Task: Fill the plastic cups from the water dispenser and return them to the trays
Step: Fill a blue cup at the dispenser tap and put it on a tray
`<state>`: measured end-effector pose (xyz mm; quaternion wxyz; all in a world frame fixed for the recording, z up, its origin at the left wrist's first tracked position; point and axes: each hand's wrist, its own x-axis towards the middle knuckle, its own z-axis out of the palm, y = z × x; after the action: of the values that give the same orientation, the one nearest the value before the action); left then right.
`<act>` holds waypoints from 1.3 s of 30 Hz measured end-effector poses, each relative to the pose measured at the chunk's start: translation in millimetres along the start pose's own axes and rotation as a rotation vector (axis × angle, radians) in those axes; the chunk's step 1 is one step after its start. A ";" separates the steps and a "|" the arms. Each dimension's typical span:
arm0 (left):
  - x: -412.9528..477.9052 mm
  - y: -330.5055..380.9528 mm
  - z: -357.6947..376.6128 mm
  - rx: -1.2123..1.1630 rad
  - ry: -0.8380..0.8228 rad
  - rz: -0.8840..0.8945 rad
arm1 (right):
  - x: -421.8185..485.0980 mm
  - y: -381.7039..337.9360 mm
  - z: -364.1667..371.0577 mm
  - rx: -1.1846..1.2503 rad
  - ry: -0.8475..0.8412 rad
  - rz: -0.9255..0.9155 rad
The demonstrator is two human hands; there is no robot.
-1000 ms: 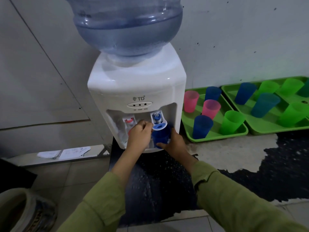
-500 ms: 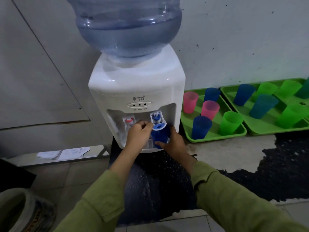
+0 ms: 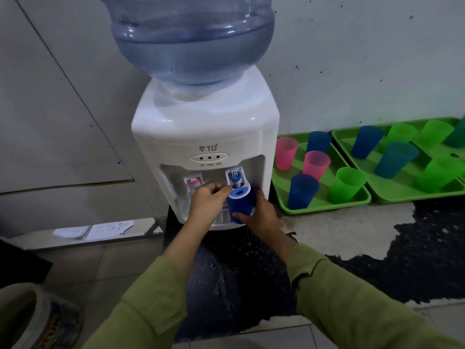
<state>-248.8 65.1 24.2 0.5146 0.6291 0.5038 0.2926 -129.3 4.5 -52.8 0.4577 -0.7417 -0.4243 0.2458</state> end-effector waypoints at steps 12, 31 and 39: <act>9.8 -6.8 3.5 -0.010 0.012 0.007 | -2.5 3.7 1.6 0.047 0.006 -0.023; 11.5 -24.4 20.7 0.343 0.172 0.167 | -1.6 8.6 2.7 -0.037 0.007 -0.033; -4.2 -52.8 14.7 0.186 0.207 0.289 | -8.5 13.3 -3.2 -0.125 0.000 -0.007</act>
<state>-254.7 54.0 -29.3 0.3523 0.7061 0.4836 0.3788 -125.9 -7.2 -63.3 0.4115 -0.7673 -0.4415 0.2170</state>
